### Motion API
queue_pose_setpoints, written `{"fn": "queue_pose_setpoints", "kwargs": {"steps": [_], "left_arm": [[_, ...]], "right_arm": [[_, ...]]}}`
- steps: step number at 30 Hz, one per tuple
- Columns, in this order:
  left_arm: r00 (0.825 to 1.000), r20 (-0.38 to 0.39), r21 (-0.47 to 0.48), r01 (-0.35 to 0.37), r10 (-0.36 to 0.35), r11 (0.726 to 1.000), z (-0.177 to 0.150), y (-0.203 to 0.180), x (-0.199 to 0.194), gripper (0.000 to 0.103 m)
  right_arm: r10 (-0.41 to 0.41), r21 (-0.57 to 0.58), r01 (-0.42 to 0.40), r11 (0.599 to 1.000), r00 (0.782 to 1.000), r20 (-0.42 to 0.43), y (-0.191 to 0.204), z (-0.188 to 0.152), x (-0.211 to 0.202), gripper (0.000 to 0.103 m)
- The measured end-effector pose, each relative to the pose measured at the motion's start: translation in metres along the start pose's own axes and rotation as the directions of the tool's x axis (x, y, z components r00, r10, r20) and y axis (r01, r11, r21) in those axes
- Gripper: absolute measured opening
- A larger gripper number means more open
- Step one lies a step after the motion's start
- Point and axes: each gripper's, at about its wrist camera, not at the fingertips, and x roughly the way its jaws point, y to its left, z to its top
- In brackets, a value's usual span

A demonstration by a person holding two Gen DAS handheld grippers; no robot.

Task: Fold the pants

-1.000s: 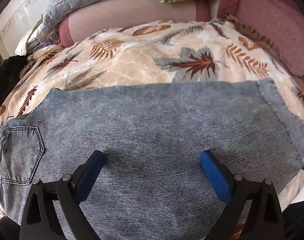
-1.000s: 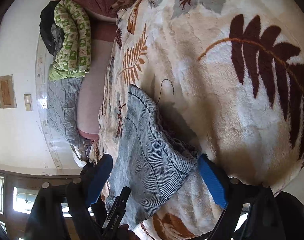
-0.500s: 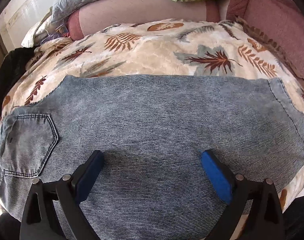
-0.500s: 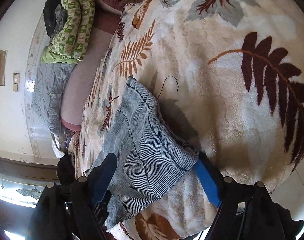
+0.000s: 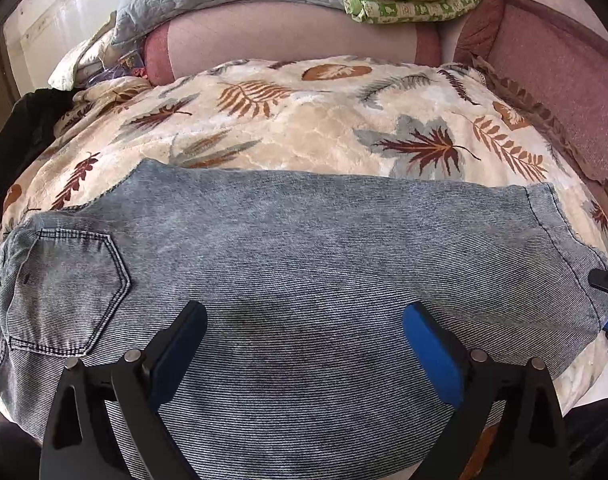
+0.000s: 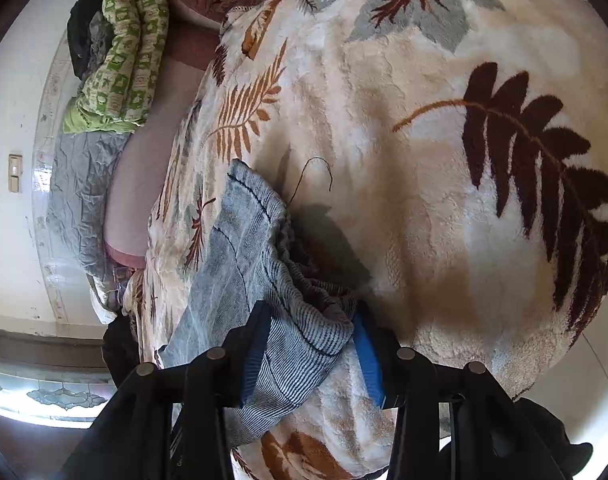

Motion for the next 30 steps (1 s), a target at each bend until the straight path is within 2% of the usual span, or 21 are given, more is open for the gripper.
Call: {"fn": "queue_pose_setpoints", "kwargs": {"steps": [2,3,5,11,15,17,21,24,28,30], "left_arm": [[0.998,-0.05,0.048,-0.031,0.034,0.998,-0.003,-0.005,0.014,0.099],[0.999,-0.04,0.047,-0.031,0.032,0.998,-0.005,-0.005,0.017,0.1],[0.999,-0.03,0.04,-0.033,0.034,0.999,-0.005,-0.004,0.016,0.1],[0.999,-0.038,0.033,-0.011,0.012,0.999,-0.003,-0.001,0.017,0.1],[0.998,-0.045,-0.011,0.04,-0.041,0.999,0.001,0.009,0.012,0.099],[0.998,-0.023,-0.057,0.055,-0.056,0.997,0.003,0.019,0.003,0.099],[0.996,0.071,-0.164,0.074,-0.063,0.984,0.005,0.063,-0.03,0.099],[0.992,0.125,-0.25,0.052,-0.021,0.967,0.0,0.11,-0.052,0.099],[0.988,0.144,-0.362,0.006,0.05,0.932,-0.015,0.173,-0.069,0.099],[0.987,0.14,-0.403,-0.021,0.084,0.915,-0.024,0.197,-0.074,0.099]], "right_arm": [[-0.01,-0.025,0.01,1.0,1.0,0.005,0.003,0.0,-0.001,0.032],[-0.013,-0.041,0.013,0.999,1.0,0.005,0.007,-0.001,0.0,0.026],[-0.028,-0.084,0.029,0.996,0.999,0.016,0.015,-0.002,-0.002,0.023],[-0.049,-0.218,0.067,0.974,0.995,0.09,0.052,-0.013,-0.016,0.022],[-0.043,-0.345,0.085,0.935,0.991,0.129,0.096,-0.028,-0.024,0.021],[-0.024,-0.408,0.079,0.91,0.99,0.139,0.123,-0.04,-0.024,0.021],[0.035,-0.551,0.045,0.833,0.991,0.133,0.18,-0.08,-0.02,0.021],[0.075,-0.675,0.014,0.738,0.992,0.102,0.222,-0.132,-0.006,0.021],[0.066,-0.788,-0.045,0.614,0.998,-0.006,0.25,-0.211,0.042,0.021],[0.024,-0.801,-0.081,0.593,0.996,-0.082,0.245,-0.24,0.08,0.021]]}}
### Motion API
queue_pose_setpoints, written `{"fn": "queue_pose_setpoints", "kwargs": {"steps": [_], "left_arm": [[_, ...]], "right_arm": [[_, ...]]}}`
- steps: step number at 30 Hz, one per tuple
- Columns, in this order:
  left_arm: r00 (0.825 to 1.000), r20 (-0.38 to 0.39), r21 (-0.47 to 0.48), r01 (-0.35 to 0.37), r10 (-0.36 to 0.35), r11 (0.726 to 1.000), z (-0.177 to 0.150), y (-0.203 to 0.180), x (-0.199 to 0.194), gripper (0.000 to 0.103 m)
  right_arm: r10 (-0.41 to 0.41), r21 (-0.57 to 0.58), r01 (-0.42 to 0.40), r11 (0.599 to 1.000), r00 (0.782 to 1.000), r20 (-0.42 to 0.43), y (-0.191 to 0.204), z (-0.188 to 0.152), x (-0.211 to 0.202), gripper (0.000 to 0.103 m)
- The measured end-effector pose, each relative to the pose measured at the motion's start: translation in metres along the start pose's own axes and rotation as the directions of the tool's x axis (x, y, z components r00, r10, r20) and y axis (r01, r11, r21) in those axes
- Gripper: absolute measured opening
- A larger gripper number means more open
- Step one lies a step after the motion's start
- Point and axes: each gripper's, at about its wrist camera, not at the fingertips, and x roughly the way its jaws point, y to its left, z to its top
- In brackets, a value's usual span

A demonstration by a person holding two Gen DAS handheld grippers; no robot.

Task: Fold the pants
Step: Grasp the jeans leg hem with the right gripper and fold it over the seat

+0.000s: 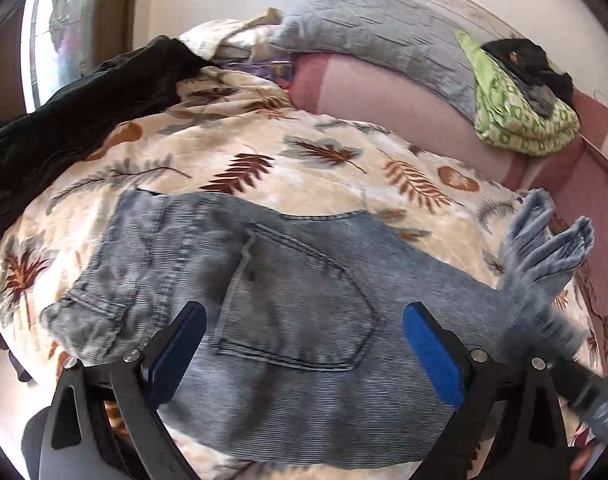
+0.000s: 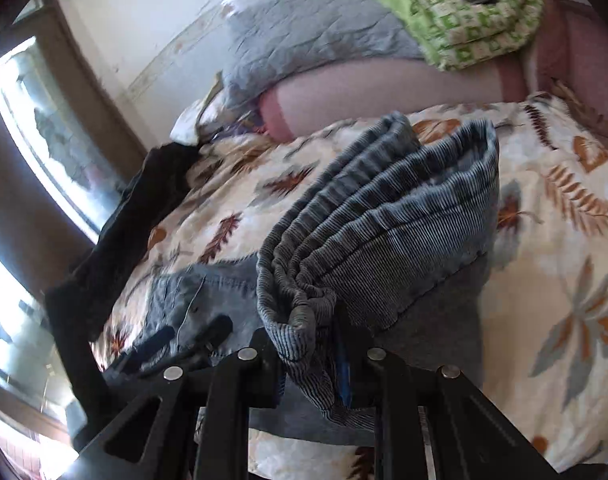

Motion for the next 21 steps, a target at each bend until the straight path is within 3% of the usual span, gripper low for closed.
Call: {"fn": "queue_pose_setpoints", "kwargs": {"steps": [3,5,7,8,9,12,16,18,19,20,21], "left_arm": [[1.0,-0.011,-0.039,-0.027,0.027,0.999,0.001,0.024,-0.001,0.099],[1.0,-0.014,-0.045,-0.028,0.027,0.999,0.003,0.03,-0.001,0.099],[1.0,-0.012,-0.044,-0.022,0.022,0.999,0.006,0.029,-0.002,0.099],[1.0,-0.011,-0.046,-0.011,0.011,0.999,0.007,0.026,-0.004,0.099],[1.0,-0.01,-0.042,0.006,-0.006,0.999,0.01,0.02,-0.005,0.099],[0.999,0.009,0.007,0.05,-0.05,0.999,0.012,-0.004,-0.012,0.099],[0.995,-0.008,0.09,0.096,-0.095,0.991,0.008,-0.04,-0.01,0.099],[0.99,-0.09,0.125,0.116,-0.105,0.985,-0.001,-0.056,0.007,0.099],[0.984,-0.158,0.151,0.102,-0.078,0.983,-0.009,-0.063,0.022,0.099],[0.973,-0.226,0.172,0.078,-0.037,0.982,-0.02,-0.067,0.037,0.099],[0.957,-0.289,0.175,0.077,-0.023,0.982,-0.029,-0.067,0.05,0.099]], "right_arm": [[0.012,-0.009,-0.014,1.0,0.98,-0.199,0.002,-0.033,0.069,0.026],[0.06,0.022,-0.057,0.998,0.99,-0.127,-0.002,-0.04,0.064,0.029],[0.173,0.099,-0.159,0.982,0.972,-0.158,-0.011,-0.037,0.057,0.052],[0.207,0.136,-0.186,0.973,0.965,-0.161,-0.016,-0.035,0.051,0.07],[0.225,0.162,-0.201,0.966,0.963,-0.148,-0.022,-0.033,0.043,0.076],[0.313,0.256,-0.284,0.924,0.946,-0.081,-0.049,-0.033,0.015,0.076],[0.324,0.423,-0.316,0.849,0.945,0.057,-0.106,-0.044,-0.017,0.076],[0.337,0.499,-0.332,0.801,0.938,0.083,-0.131,-0.049,-0.017,0.076],[0.345,0.549,-0.318,0.773,0.937,0.058,-0.144,-0.053,-0.01,0.076],[0.358,0.597,-0.307,0.741,0.933,0.034,-0.154,-0.059,-0.002,0.076],[0.388,0.618,-0.34,0.708,0.92,0.062,-0.162,-0.062,-0.002,0.076]]}}
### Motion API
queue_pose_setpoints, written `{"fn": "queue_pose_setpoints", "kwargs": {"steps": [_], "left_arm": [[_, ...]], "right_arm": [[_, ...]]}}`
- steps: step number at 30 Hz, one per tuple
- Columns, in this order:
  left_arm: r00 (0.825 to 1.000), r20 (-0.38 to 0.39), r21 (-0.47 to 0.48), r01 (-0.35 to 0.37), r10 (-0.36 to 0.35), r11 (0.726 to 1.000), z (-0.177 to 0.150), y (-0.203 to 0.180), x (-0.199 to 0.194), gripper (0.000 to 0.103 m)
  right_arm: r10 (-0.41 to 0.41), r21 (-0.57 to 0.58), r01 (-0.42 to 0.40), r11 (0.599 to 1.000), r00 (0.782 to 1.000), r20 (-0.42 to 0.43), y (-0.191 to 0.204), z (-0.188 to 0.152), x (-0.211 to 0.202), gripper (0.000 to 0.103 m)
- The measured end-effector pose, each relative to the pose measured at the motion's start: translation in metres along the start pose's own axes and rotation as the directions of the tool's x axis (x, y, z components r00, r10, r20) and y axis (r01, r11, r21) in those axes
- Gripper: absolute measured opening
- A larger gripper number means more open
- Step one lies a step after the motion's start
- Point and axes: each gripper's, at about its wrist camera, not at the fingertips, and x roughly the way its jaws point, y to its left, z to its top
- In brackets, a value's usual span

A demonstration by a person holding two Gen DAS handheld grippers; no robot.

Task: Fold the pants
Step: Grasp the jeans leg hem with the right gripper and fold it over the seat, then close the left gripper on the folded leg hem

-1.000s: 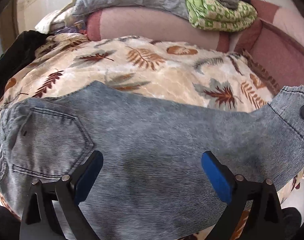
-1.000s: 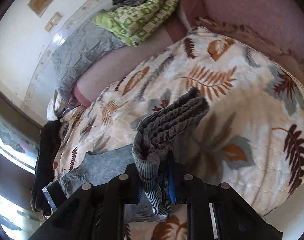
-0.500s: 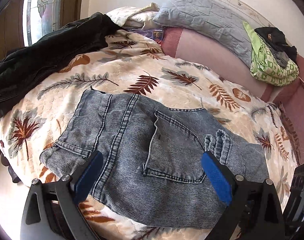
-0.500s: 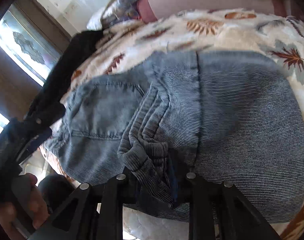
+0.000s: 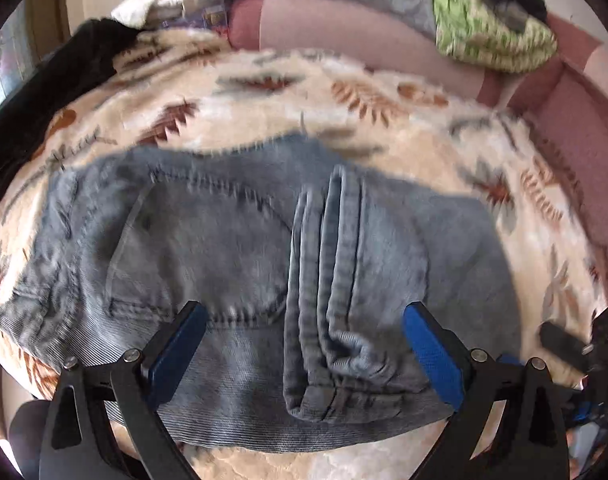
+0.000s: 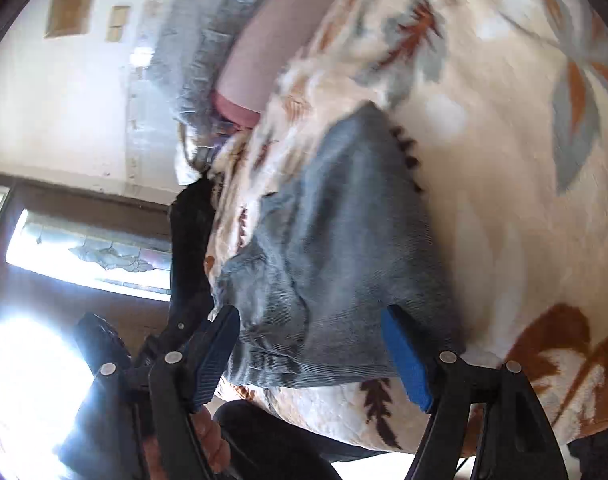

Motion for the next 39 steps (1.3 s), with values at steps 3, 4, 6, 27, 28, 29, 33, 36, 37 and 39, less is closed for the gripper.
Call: {"fn": "queue_pose_setpoints", "kwargs": {"steps": [3,4,6,27,28,29,33,36,37,39], "left_arm": [[0.998,0.026,-0.063,0.065,-0.063,0.996,-0.008,0.012,-0.01,0.099],[0.995,0.043,-0.098,0.099,-0.095,0.99,-0.007,0.017,-0.02,0.099],[0.981,0.089,-0.154,0.186,-0.174,0.97,-0.005,0.027,-0.042,0.099],[0.949,-0.041,-0.348,0.279,-0.313,0.895,-0.013,0.007,-0.023,0.063],[0.952,-0.056,-0.363,0.261,-0.3,0.895,-0.014,0.009,-0.019,0.063],[0.952,-0.058,-0.379,0.259,-0.302,0.889,-0.015,0.011,-0.017,0.063],[0.962,-0.047,-0.366,0.234,-0.269,0.901,-0.013,0.011,-0.015,0.02],[0.954,-0.073,-0.377,0.245,-0.292,0.893,-0.012,0.015,-0.007,0.0],[0.956,-0.064,-0.369,0.244,-0.287,0.897,-0.013,0.015,-0.009,0.0],[0.961,-0.038,-0.344,0.245,-0.274,0.907,-0.015,0.012,-0.02,0.0]], "right_arm": [[0.009,-0.052,-0.008,0.999,1.0,0.009,0.006,0.0,-0.01,0.076],[0.009,-0.069,-0.007,0.998,1.0,0.02,0.007,-0.001,-0.013,0.076],[0.013,-0.089,-0.009,0.996,0.999,0.036,0.006,-0.003,-0.018,0.076],[0.131,-0.062,-0.125,0.99,0.987,0.093,-0.009,-0.004,-0.039,0.077],[0.131,-0.064,-0.126,0.99,0.987,0.092,-0.008,-0.005,-0.039,0.077],[0.131,-0.068,-0.125,0.99,0.987,0.09,-0.007,-0.005,-0.039,0.076],[0.118,-0.082,-0.11,0.991,0.989,0.089,-0.006,-0.006,-0.039,0.077],[0.114,-0.076,-0.108,0.991,0.989,0.09,-0.007,-0.006,-0.038,0.076],[0.114,-0.076,-0.107,0.991,0.989,0.092,-0.007,-0.006,-0.038,0.076],[0.11,-0.074,-0.103,0.992,0.989,0.099,-0.008,-0.006,-0.039,0.076]]}}
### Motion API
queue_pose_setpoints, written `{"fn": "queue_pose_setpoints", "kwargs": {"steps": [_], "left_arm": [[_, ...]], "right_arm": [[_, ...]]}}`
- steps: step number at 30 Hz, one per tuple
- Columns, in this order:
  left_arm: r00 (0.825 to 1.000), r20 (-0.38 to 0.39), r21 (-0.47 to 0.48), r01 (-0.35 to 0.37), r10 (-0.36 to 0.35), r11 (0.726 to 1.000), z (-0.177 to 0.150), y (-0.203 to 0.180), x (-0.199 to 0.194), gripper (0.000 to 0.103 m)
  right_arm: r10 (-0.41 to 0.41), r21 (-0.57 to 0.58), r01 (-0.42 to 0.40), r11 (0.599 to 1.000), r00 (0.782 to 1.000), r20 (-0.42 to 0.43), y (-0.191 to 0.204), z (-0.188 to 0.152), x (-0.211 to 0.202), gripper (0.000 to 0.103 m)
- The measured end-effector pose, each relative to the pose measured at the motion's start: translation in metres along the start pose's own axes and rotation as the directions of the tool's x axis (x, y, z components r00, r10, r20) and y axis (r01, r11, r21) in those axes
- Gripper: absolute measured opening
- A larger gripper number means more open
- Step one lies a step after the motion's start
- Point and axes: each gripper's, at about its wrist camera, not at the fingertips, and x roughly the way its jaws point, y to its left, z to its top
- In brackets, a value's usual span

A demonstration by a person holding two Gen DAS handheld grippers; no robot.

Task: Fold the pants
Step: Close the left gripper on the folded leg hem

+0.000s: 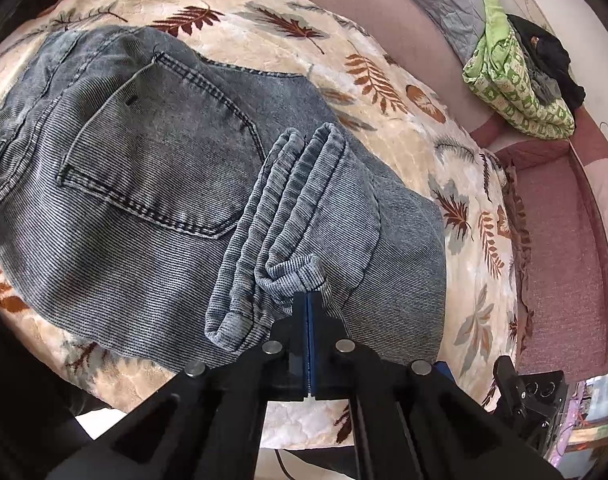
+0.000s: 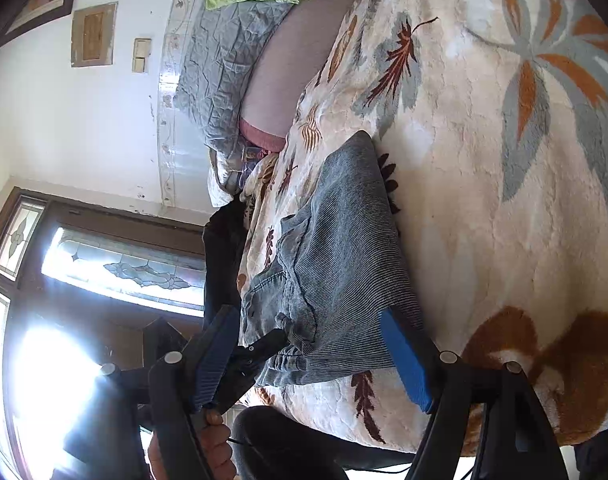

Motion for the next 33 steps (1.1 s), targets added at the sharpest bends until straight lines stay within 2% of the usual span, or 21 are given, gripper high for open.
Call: {"fn": "queue_pose_setpoints", "kwargs": {"steps": [2,5,7,10,11,12,14,18,21,27,28,30,33], "left_arm": [[1.0,0.03,0.033,0.0,-0.001,0.999,-0.003,-0.006,-0.008,0.0],[0.999,-0.027,0.02,0.017,-0.017,1.0,-0.001,-0.007,-0.003,0.0],[0.999,-0.037,0.005,0.004,-0.004,1.0,-0.001,-0.005,0.001,0.004],[0.999,-0.032,0.001,0.011,-0.011,1.0,-0.002,-0.006,-0.001,0.031],[1.0,-0.026,-0.003,-0.011,0.011,1.0,-0.002,-0.007,-0.002,0.056],[1.0,-0.009,-0.023,-0.007,0.007,1.0,-0.002,-0.005,-0.005,0.065],[1.0,0.026,-0.036,0.002,-0.001,0.999,0.0,-0.004,-0.01,0.065],[1.0,0.009,-0.064,-0.002,0.002,0.998,0.006,-0.002,-0.004,0.064],[1.0,0.031,-0.061,-0.001,0.003,0.998,0.007,-0.007,-0.006,0.063],[0.998,0.011,-0.07,-0.054,0.055,0.996,0.007,-0.009,0.003,0.063],[0.998,-0.001,-0.078,-0.062,0.062,0.995,0.006,-0.007,0.006,0.062],[0.997,-0.002,-0.087,-0.077,0.077,0.993,0.005,-0.004,0.004,0.049],[0.997,-0.013,-0.098,-0.073,0.072,0.993,0.005,0.0,0.003,0.048]], "right_arm": [[-0.003,0.008,0.003,1.0,1.0,0.005,-0.003,0.001,-0.001,0.077],[-0.004,0.021,0.004,1.0,1.0,0.013,-0.005,0.002,-0.003,0.076],[-0.007,0.016,0.006,1.0,1.0,0.015,-0.004,0.002,-0.003,0.077],[-0.007,0.011,0.007,1.0,1.0,0.016,-0.003,0.001,-0.003,0.077],[-0.007,0.012,0.007,1.0,1.0,0.017,-0.003,0.001,-0.004,0.077],[-0.006,0.015,0.006,1.0,1.0,0.017,-0.004,0.001,-0.004,0.077],[-0.003,0.019,0.002,1.0,1.0,0.018,-0.004,0.002,-0.004,0.077],[0.005,0.022,-0.005,1.0,1.0,0.015,-0.005,0.002,-0.004,0.077],[0.01,0.022,-0.011,1.0,1.0,0.014,-0.004,0.002,-0.004,0.077],[0.016,0.03,-0.016,0.999,1.0,0.019,-0.005,0.003,-0.005,0.077],[0.017,0.03,-0.017,0.999,1.0,0.019,-0.005,0.003,-0.005,0.077],[0.016,0.031,-0.017,0.999,1.0,0.019,-0.005,0.003,-0.005,0.077],[0.019,0.032,-0.02,0.999,1.0,0.024,-0.004,0.003,-0.005,0.077]]}}
